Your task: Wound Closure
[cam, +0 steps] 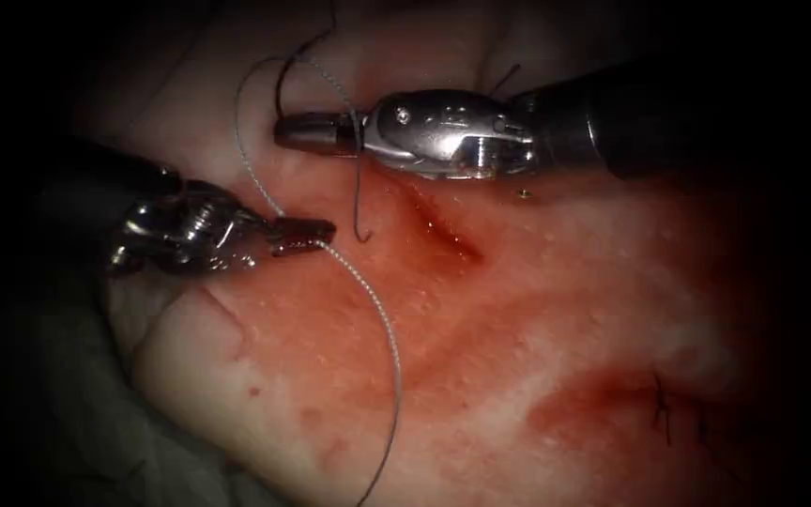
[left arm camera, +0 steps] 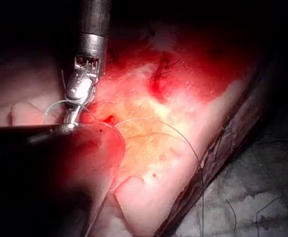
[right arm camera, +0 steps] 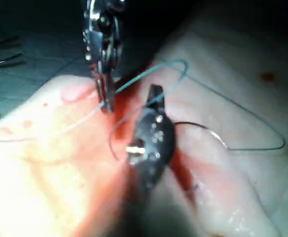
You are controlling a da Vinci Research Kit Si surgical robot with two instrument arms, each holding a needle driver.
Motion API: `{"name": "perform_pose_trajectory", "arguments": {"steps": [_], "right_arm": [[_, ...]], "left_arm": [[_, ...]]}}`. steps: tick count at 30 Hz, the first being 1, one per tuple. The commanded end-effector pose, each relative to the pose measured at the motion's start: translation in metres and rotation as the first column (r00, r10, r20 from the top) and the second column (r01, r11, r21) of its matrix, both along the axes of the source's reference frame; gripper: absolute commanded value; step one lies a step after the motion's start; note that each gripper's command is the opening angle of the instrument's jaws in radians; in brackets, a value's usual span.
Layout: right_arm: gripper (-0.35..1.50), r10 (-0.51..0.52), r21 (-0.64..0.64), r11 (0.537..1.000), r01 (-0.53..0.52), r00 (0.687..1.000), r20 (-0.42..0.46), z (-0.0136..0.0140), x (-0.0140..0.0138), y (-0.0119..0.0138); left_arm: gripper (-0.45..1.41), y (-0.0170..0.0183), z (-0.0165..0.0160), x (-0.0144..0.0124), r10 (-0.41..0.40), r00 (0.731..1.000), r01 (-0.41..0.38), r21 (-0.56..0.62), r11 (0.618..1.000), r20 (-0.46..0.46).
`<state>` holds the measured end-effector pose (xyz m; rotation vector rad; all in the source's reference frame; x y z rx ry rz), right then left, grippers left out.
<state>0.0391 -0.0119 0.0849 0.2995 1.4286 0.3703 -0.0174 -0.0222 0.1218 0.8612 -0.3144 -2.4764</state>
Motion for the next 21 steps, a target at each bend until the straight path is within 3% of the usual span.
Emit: {"name": "perform_pose_trajectory", "arguments": {"steps": [1, 6, 21], "right_arm": [[-0.35, 0.001, 0.000, 1.000, -0.001, 1.000, -0.010, 0.0001, 0.0011, -0.0006], [-0.35, 0.000, 0.025, 1.000, 0.002, 0.997, -0.075, -0.0005, 0.0022, -0.0010], [-0.35, 0.005, 0.029, 1.000, -0.002, 0.997, -0.081, -0.0008, 0.0041, -0.0014]], "left_arm": [[-0.45, -0.0005, 0.0008, -0.0007, 0.008, 1.000, -0.008, 0.008, 1.000, 0.000], [-0.45, -0.0005, 0.0013, -0.0017, 0.022, 0.999, -0.023, 0.032, 0.999, 0.033], [-0.45, -0.0022, 0.0014, -0.0038, 0.076, 0.996, -0.080, 0.076, 0.994, 0.048]]}}
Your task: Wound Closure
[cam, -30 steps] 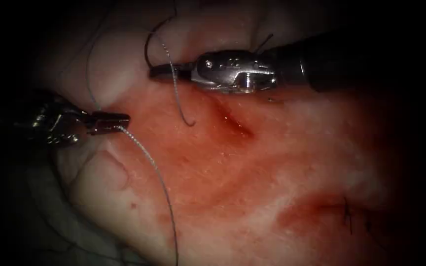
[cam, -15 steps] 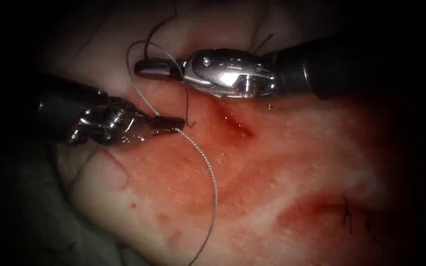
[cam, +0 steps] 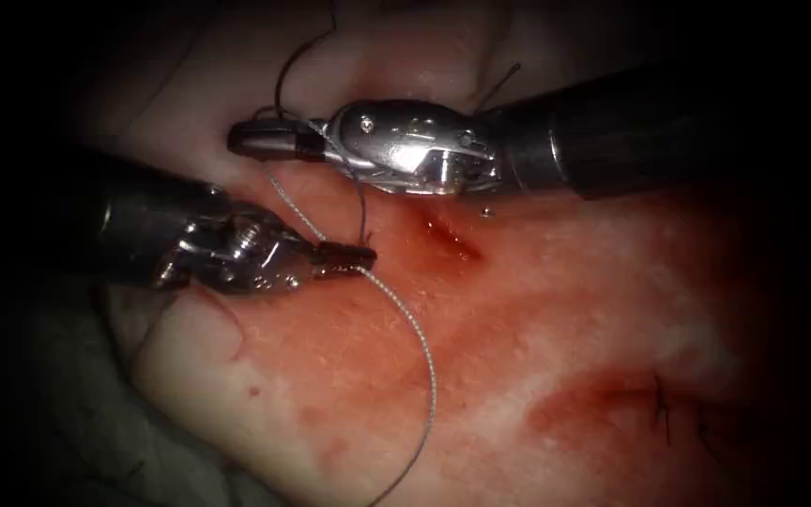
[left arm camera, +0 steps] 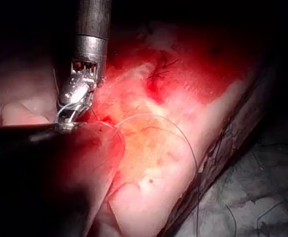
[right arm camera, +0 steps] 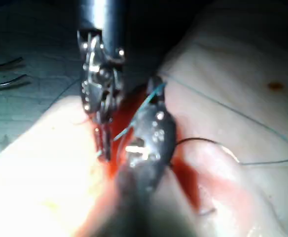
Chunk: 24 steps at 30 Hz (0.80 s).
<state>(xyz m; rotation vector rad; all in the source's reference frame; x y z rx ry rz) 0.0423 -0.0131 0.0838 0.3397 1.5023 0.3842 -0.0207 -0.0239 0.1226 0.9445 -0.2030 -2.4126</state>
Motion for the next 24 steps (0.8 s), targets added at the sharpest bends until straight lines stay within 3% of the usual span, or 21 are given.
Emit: {"name": "perform_pose_trajectory", "arguments": {"steps": [1, 4, 6, 17, 24], "right_arm": [[-0.35, 0.010, 0.000, 1.000, -0.010, 1.000, 0.000, 0.0004, 0.0011, -0.0002], [0.36, 0.042, 0.004, 0.999, -0.042, 0.999, 0.020, 0.0005, 0.0016, -0.0002], [0.59, 0.055, 0.010, 0.998, -0.055, 0.998, 0.029, 0.0005, 0.0017, -0.0002], [0.59, 0.098, 0.004, 0.995, -0.098, 0.993, 0.072, 0.0012, -0.0002, 0.0001], [0.54, 0.061, -0.035, 0.998, -0.055, 0.978, 0.200, 0.0024, -0.0004, -0.0008]], "left_arm": [[-0.45, -0.0005, 0.0004, -0.0006, 0.003, 1.000, -0.003, 0.006, 1.000, -0.002], [-0.45, -0.0008, 0.0000, -0.0008, 0.003, 1.000, -0.003, 0.008, 1.000, -0.001], [-0.45, -0.0009, -0.0005, -0.0009, 0.003, 1.000, -0.003, 0.011, 1.000, 0.000], [-0.45, -0.0015, -0.0051, -0.0011, 0.017, 1.000, -0.018, 0.035, 0.999, 0.019], [-0.45, -0.0019, -0.0097, -0.0010, 0.055, 0.998, -0.056, 0.014, 0.998, 0.016]]}}
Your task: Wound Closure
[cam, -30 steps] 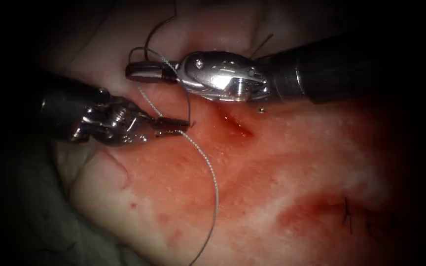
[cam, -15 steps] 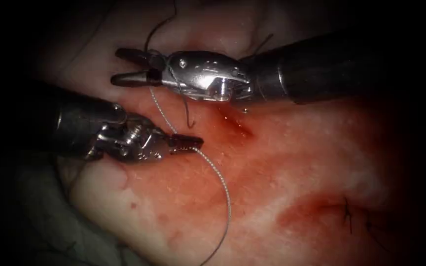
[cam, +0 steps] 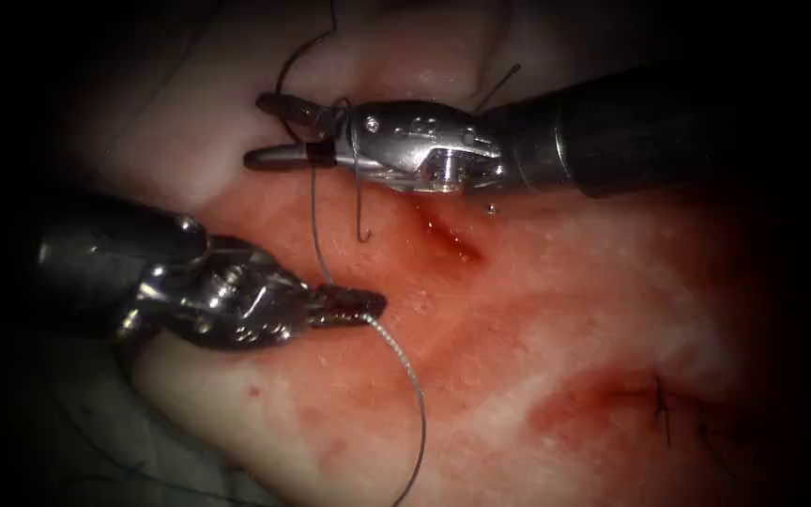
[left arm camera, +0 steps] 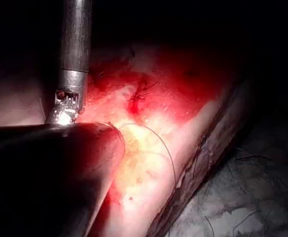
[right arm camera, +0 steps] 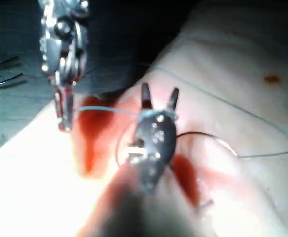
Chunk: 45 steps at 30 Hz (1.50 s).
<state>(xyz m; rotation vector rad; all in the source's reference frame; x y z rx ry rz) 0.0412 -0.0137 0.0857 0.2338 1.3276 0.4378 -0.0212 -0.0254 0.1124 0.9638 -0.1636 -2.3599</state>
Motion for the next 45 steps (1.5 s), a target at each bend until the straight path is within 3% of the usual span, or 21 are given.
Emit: {"name": "perform_pose_trajectory", "arguments": {"steps": [1, 5, 12, 14, 18, 38, 45], "right_arm": [[0.54, -0.013, -0.013, 1.000, 0.013, 1.000, 0.029, 0.0006, 0.0007, -0.0003], [0.54, -0.020, -0.028, 0.999, 0.022, 0.998, 0.054, 0.0007, 0.0004, -0.0005], [0.39, -0.058, -0.034, 0.998, 0.060, 0.996, 0.069, 0.0005, -0.0011, -0.0012], [0.37, -0.074, -0.035, 0.996, 0.076, 0.995, 0.064, 0.0007, -0.0014, -0.0018], [0.36, -0.099, -0.037, 0.994, 0.102, 0.993, 0.060, 0.0010, -0.0015, -0.0027], [0.27, -0.265, 0.005, 0.964, 0.265, 0.964, -0.026, 0.0008, -0.0015, -0.0070], [0.24, -0.291, 0.018, 0.956, 0.292, 0.956, -0.047, 0.0007, -0.0013, -0.0074]], "left_arm": [[-0.45, -0.0003, 0.0000, -0.0003, 0.003, 1.000, -0.003, -0.003, 1.000, -0.003], [-0.45, 0.0002, -0.0011, 0.0003, 0.012, 1.000, -0.012, -0.015, 1.000, -0.014], [-0.45, 0.0032, -0.0025, 0.0050, 0.001, 0.989, -0.016, -0.099, 0.995, -0.146], [-0.45, 0.0045, -0.0027, 0.0071, -0.016, 0.987, -0.004, -0.121, 0.993, -0.162], [-0.45, 0.0054, -0.0029, 0.0085, -0.021, 0.986, 0.000, -0.126, 0.992, -0.165], [-0.45, 0.0097, 0.0002, 0.0088, 0.003, 0.981, -0.038, -0.178, 0.983, -0.193], [-0.45, 0.0109, 0.0010, 0.0084, 0.068, 0.991, -0.086, -0.161, 0.983, -0.115]]}}
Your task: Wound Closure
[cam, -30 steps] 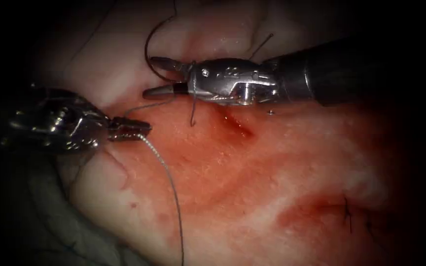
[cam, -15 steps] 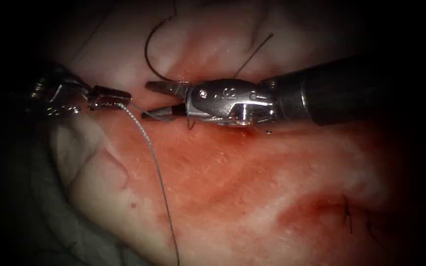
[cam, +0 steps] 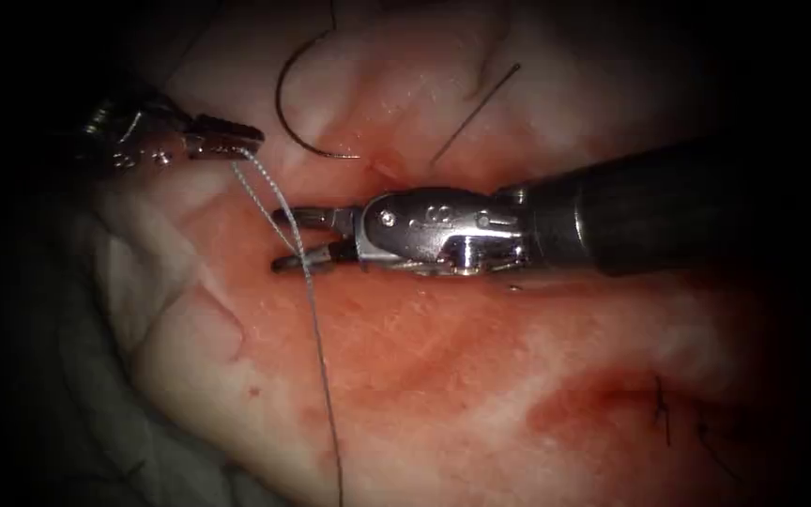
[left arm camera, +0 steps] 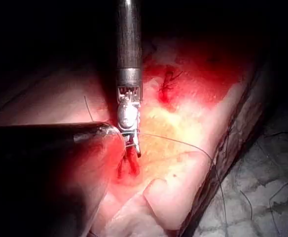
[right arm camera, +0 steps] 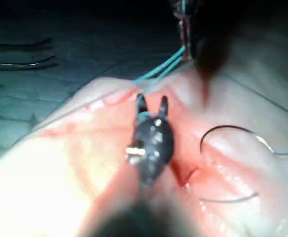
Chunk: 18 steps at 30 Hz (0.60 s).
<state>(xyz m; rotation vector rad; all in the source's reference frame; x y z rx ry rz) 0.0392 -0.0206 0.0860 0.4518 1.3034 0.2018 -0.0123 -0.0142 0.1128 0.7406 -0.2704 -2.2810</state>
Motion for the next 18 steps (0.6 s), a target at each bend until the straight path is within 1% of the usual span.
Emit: {"name": "perform_pose_trajectory", "arguments": {"steps": [1, 4, 6, 7, 9, 10, 13, 17, 18], "right_arm": [[0.24, -0.005, 0.008, 1.000, 0.005, 1.000, -0.004, 0.0004, 0.0007, -0.0004], [0.21, -0.022, 0.014, 1.000, 0.022, 1.000, -0.011, 0.0004, 0.0005, -0.0005], [0.21, -0.027, 0.017, 0.999, 0.027, 0.999, -0.017, 0.0004, 0.0005, -0.0005], [0.19, -0.025, 0.019, 1.000, 0.025, 1.000, -0.015, 0.0004, 0.0004, -0.0005], [0.19, -0.023, 0.025, 0.999, 0.024, 1.000, -0.017, 0.0004, 0.0004, -0.0004], [0.19, -0.023, 0.025, 0.999, 0.024, 1.000, -0.017, 0.0005, 0.0004, -0.0004], [0.17, -0.020, 0.025, 0.999, 0.021, 1.000, -0.023, 0.0005, 0.0003, -0.0003], [0.17, -0.013, 0.037, 0.999, 0.014, 1.000, -0.028, 0.0005, 0.0003, -0.0002], [0.17, -0.012, 0.037, 0.999, 0.013, 0.999, -0.030, 0.0005, 0.0003, -0.0002]], "left_arm": [[-0.45, -0.0001, 0.0007, -0.0006, 0.012, 1.000, -0.012, 0.010, 1.000, 0.026], [-0.45, 0.0006, 0.0016, -0.0008, 0.047, 0.990, -0.055, 0.056, 0.997, 0.132], [-0.45, 0.0008, 0.0021, -0.0008, 0.077, 0.975, -0.096, 0.079, 0.992, 0.210], [-0.45, 0.0007, 0.0024, -0.0008, 0.105, 0.963, -0.129, 0.079, 0.989, 0.250], [-0.45, 0.0007, 0.0027, -0.0006, 0.124, 0.922, -0.182, 0.129, 0.975, 0.367], [-0.45, 0.0007, 0.0027, -0.0004, 0.127, 0.908, -0.196, 0.138, 0.971, 0.400], [-0.45, 0.0007, 0.0028, 0.0000, 0.132, 0.868, -0.234, 0.160, 0.959, 0.478], [-0.45, 0.0010, 0.0030, 0.0005, 0.116, 0.811, -0.263, 0.181, 0.948, 0.574], [-0.45, 0.0012, 0.0031, 0.0007, 0.118, 0.793, -0.275, 0.178, 0.945, 0.598]]}}
